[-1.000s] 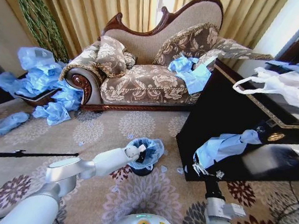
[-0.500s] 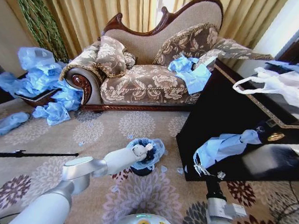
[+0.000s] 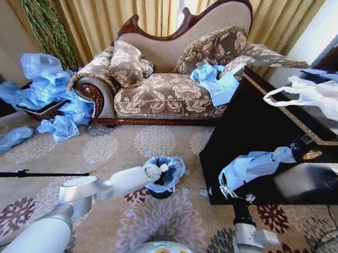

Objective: Place a garbage bag over the trash bin.

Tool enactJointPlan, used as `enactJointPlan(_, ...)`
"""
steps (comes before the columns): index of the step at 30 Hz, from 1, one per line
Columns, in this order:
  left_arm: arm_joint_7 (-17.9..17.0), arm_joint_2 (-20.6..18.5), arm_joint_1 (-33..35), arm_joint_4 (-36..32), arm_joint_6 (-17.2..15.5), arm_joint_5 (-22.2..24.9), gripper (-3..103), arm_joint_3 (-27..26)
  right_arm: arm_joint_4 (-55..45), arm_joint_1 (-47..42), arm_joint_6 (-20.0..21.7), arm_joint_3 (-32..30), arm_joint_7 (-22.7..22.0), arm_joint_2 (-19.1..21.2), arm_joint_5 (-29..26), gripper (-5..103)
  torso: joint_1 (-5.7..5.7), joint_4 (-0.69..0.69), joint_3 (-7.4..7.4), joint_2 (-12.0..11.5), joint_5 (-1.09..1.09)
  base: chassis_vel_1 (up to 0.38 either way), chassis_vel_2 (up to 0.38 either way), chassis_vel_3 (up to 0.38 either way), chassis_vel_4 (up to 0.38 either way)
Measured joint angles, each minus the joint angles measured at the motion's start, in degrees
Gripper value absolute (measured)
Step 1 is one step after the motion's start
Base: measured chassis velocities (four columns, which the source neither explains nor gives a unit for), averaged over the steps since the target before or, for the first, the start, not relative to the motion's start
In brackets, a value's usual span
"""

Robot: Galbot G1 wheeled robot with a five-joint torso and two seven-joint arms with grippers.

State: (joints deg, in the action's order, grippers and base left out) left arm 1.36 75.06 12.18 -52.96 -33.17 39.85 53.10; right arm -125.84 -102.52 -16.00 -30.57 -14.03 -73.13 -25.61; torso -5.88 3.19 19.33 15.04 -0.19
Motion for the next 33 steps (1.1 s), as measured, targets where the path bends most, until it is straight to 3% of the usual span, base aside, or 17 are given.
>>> enactJointPlan(1,-0.46,1.97,-0.28,3.17,1.42,-0.42,0,-0.58,0.00,-0.09,0.01,0.00,-0.04,0.00,0.02,100,0.00,0.00,0.00,0.00,-0.01,0.000,0.000,0.000,0.000)
enactJointPlan(6,-1.01,3.60,-1.06,7.46,3.99,-1.33,0,-1.79,-0.06,-0.19,0.02,-0.03,-0.16,-0.05,0.02,100,0.00,0.01,0.00,0.00,0.00,0.000,0.000,0.000,0.000)
enactJointPlan(10,-0.67,-0.57,-1.08,3.76,1.85,-1.34,0,-1.36,-0.01,-0.13,0.02,0.05,-0.16,-0.13,-0.01,100,0.00,-0.05,0.00,0.00,0.00,0.000,0.000,0.000,0.000)
enactJointPlan(15,1.27,-5.48,0.40,-5.63,-1.23,0.11,0,0.18,0.00,0.05,0.09,0.20,-0.16,-0.58,-0.02,100,0.00,-0.05,0.00,0.00,0.01,0.000,0.000,0.000,0.000)
enactJointPlan(19,0.99,-3.64,1.60,-6.10,-1.39,1.51,0,0.19,-0.11,-0.32,0.09,-0.28,-0.18,-0.34,-0.10,100,0.00,-0.03,0.00,0.00,-0.01,0.000,0.000,0.000,0.000)
enactJointPlan(24,-1.29,1.48,1.71,1.21,1.47,0.95,0,-0.99,-0.55,-0.76,0.09,-0.96,-0.24,0.13,-0.48,100,0.00,0.01,0.00,0.00,-0.02,0.000,0.000,0.000,0.000)
enactJointPlan(28,-3.36,1.15,1.48,2.82,3.29,0.70,0,-1.78,-0.39,-0.79,0.09,-0.94,-0.20,-0.09,-0.52,100,0.00,-0.02,0.00,0.00,-0.01,0.000,0.000,0.000,0.000)
enactJointPlan(33,-3.90,-2.91,2.16,0.14,2.23,0.71,0,-1.93,-0.28,-0.51,0.09,-0.31,-0.08,-0.69,-0.37,100,0.00,-0.04,0.00,0.00,-0.01,0.000,0.000,0.000,0.000)
